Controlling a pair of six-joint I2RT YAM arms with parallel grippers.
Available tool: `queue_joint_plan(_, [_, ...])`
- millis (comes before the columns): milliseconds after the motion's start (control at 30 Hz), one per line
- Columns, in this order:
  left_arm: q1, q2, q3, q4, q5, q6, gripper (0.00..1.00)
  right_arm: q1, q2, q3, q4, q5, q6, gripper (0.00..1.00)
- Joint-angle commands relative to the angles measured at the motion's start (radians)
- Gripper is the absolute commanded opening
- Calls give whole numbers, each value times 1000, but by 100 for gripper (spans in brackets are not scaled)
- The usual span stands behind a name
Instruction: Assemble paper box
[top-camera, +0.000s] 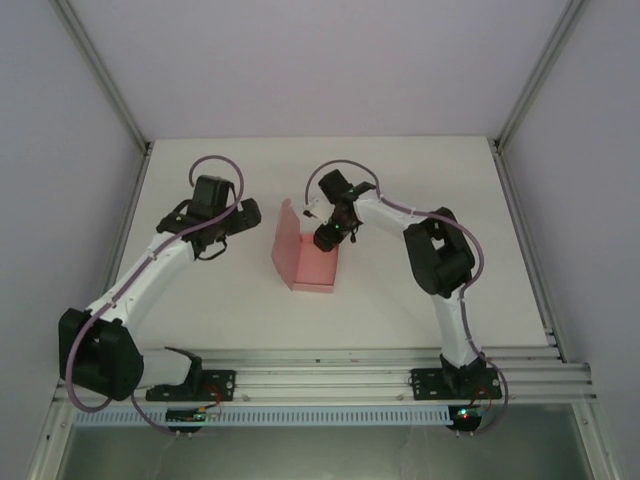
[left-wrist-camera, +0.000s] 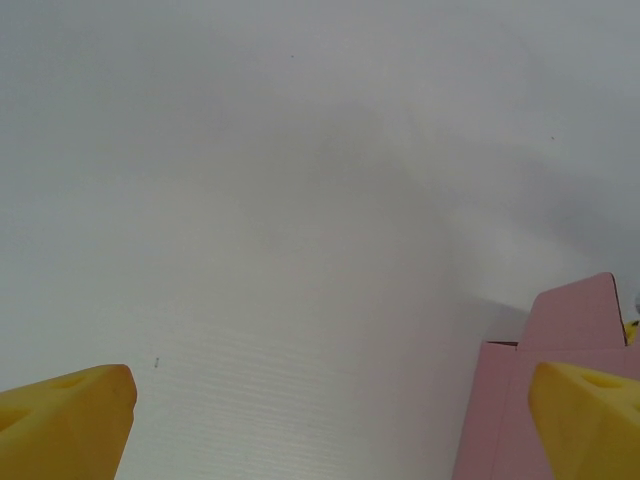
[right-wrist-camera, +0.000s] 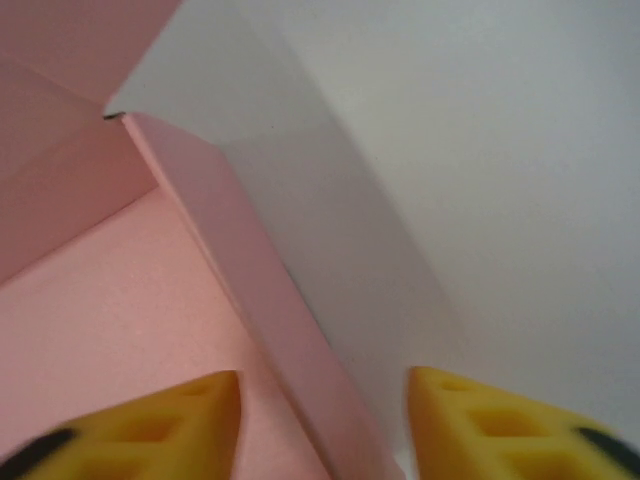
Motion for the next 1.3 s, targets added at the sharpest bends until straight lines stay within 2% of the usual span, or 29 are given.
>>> queue_joint_plan(0, [6,-39,5,3,-22,27,100,8,-6,-3,18,28,63,22])
queue_joint_plan(67, [6,-50,4,10,-15,31,100,8,-32,-35,62,72,109,12])
queue_joint_plan(167, [3,-64,1,18,-12,34,100,21,-96,-124,117,191,253,6])
queue_joint_plan(267, [8,-67,0,36,-9,22,100,42,-155,-199,99,392,530,4])
queue_joint_plan(333, [6,-61,10,55,22,22,100,60,-175,-234,37,466,769,5])
queue_joint_plan(400, [6,-54,18,77,58,25,100,85,-190,-278,4,474,939,7])
queue_joint_plan(500, [6,-33,27,104,124,60,99,117,-202,-315,4,450,1027,7])
queue_joint_plan(633, [5,11,47,97,226,126,100,145,-223,-333,16,444,1053,8])
queue_joint_plan(733, [1,52,50,99,311,189,99,152,-243,-340,12,447,1057,18])
queue_joint_plan(800, [-2,75,57,105,354,229,100,154,-258,-347,17,460,1055,38])
queue_joint_plan(933, [-4,142,106,90,412,325,100,153,-340,-380,74,457,1006,59])
queue_joint_plan(967, [-4,162,127,81,416,348,100,150,-370,-391,101,456,973,64])
queue_joint_plan(1033, [-4,211,177,61,444,418,100,132,-431,-395,129,462,877,81])
queue_joint_plan(1100, [-2,269,241,14,477,477,100,95,-485,-403,174,415,754,98])
queue_joint_plan(1133, [0,299,269,-5,513,515,100,68,-509,-400,194,368,680,99])
queue_joint_plan(1267, [2,393,365,-84,538,615,89,-34,-543,-389,282,189,467,99])
